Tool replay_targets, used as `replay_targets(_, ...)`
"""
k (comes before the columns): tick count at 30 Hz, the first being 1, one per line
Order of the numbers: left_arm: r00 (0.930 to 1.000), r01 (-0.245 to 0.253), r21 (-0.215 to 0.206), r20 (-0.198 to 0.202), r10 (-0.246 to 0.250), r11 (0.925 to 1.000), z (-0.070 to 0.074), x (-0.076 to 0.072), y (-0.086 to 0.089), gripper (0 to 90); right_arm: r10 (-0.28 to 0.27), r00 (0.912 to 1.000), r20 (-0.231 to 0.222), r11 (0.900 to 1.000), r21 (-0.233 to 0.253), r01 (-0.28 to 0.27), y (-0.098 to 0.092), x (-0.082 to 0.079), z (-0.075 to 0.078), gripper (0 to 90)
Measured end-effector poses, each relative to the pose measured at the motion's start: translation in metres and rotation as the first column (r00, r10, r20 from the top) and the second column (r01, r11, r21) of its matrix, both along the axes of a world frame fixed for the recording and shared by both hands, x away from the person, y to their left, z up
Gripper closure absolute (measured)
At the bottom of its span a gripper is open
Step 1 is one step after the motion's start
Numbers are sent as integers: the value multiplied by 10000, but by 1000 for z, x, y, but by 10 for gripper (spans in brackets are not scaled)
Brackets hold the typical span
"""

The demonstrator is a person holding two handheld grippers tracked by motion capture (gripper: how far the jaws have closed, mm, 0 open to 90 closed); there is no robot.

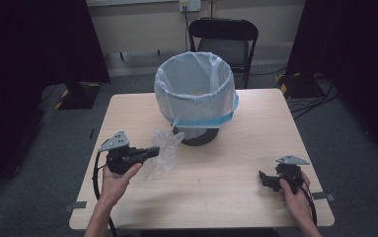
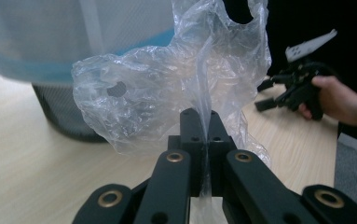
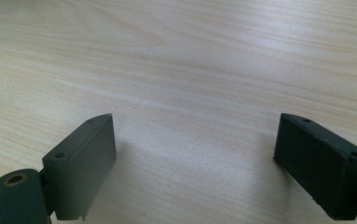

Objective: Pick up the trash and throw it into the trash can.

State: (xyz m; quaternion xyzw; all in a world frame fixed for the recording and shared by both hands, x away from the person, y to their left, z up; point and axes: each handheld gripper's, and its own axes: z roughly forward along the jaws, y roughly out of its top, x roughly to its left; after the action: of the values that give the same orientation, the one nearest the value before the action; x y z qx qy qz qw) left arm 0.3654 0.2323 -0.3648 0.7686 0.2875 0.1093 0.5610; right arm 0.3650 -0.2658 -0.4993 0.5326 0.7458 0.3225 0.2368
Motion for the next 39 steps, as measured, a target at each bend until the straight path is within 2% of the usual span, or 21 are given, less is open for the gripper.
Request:
replay_targets(6,9984,174,-314,540,-157,9994,26,3,-5,900,-13,10000,2,10000,4,13,0,0,0,114)
replay_targets(10,9974,172,-783,711,-116,9968,42,10,-6,900,-13,10000,3,10000,3,13,0,0,0,114)
replay_targets(14,9931,178,-975,1170,-63,9951,64,18,-8,900,-13,10000,4,10000,3,13,0,0,0,114)
replay_targets(15,9931,178,-975,1170,-63,9951,64,18,-8,900,-13,10000,4,10000,3,13,0,0,0,114)
replay_targets(16,9901,252,-1093,1400,-97,9937,75,21,-12,900,-14,10000,3,10000,4,14,0,0,0,114)
replay_targets(19,9877,275,-1259,1560,-76,9917,88,30,-19,900,1,10000,1,10000,-2,-1,0,0,0,114)
replay_targets(29,9855,188,-1550,1697,79,9877,115,59,-33,900,-14,10000,2,10000,3,14,0,0,0,114)
replay_targets(37,9810,80,-1490,1927,211,9888,128,89,-48,900,-12,10000,3,10000,3,12,0,0,0,114)
replay_targets(39,9830,70,-1398,1827,188,9902,130,99,-53,900,-12,10000,3,10000,3,12,0,0,0,114)
